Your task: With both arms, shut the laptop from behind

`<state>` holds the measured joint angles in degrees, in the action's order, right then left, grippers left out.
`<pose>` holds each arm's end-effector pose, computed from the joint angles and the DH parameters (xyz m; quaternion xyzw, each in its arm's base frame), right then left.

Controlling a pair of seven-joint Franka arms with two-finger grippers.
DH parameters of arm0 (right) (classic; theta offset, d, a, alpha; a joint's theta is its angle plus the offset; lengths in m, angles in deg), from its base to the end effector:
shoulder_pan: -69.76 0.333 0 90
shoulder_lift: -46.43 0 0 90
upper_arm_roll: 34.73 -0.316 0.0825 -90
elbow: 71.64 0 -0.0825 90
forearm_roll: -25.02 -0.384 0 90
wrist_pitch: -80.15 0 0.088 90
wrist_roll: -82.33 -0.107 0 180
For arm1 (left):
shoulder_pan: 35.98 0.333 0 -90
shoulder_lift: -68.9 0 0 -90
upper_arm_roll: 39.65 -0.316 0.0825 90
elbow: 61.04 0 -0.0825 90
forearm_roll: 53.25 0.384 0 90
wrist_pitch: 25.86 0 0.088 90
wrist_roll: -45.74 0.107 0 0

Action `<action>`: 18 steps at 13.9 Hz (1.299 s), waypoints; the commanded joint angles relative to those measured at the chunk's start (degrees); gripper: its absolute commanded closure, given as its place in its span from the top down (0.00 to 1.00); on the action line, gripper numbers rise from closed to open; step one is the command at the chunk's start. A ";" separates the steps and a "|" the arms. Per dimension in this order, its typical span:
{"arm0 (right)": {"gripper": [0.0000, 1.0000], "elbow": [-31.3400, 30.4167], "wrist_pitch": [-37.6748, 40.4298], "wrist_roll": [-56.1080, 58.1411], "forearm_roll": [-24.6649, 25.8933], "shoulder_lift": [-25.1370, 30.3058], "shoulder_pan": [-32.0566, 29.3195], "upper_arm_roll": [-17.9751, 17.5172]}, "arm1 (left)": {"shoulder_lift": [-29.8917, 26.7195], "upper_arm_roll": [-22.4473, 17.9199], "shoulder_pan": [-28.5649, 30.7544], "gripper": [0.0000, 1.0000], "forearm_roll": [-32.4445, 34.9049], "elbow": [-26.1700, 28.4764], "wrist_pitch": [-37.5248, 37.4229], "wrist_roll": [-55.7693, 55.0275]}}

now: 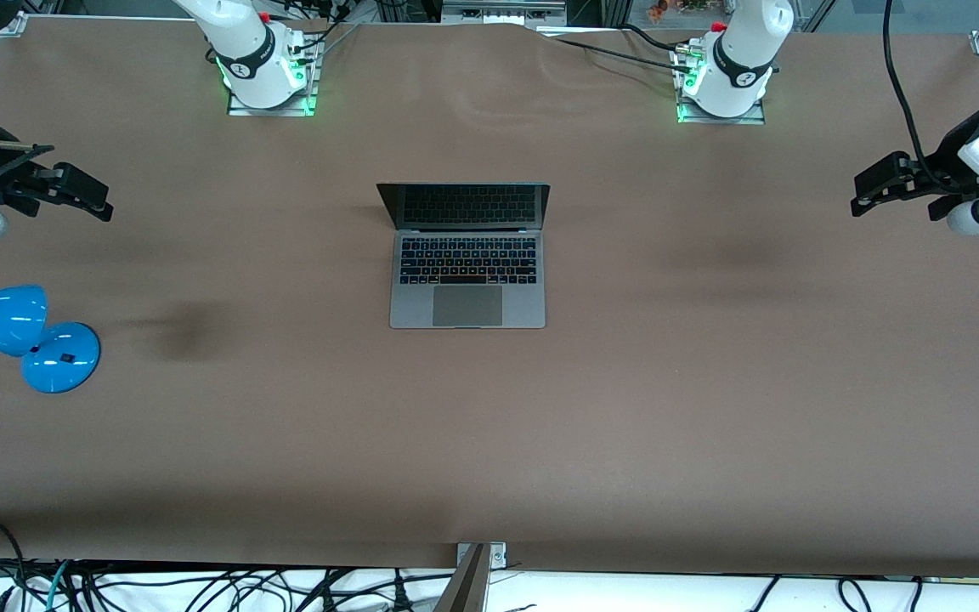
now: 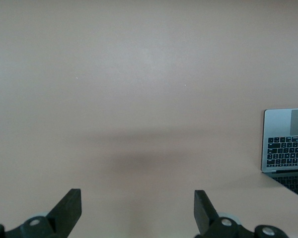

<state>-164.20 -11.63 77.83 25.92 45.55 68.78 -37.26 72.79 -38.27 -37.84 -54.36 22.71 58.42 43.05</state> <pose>0.5603 0.0133 0.5975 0.9995 -0.0254 -0.0141 0.0083 0.5646 -0.0337 0.6290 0.9995 -0.0055 -0.0298 0.0089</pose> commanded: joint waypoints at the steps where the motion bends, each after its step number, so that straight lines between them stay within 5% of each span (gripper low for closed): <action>1: 1.00 -0.34 0.11 -0.07 -0.46 0.79 0.01 -0.02 | -0.55 -0.24 0.45 1.00 -1.35 0.18 -0.25 1.82; 14: 1.00 -0.34 0.20 0.02 -0.46 0.79 0.01 -0.02 | -2.22 0.46 -0.25 1.00 -5.66 1.85 -5.61 1.12; 18: 1.00 -0.34 0.20 -0.07 -0.46 0.79 0.01 0.07 | -3.97 5.45 -0.25 1.00 -5.75 4.57 -5.35 -3.17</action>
<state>-164.20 -11.63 77.82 25.92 45.55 68.78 -37.26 71.36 -35.12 -38.13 -58.88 24.12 52.75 42.45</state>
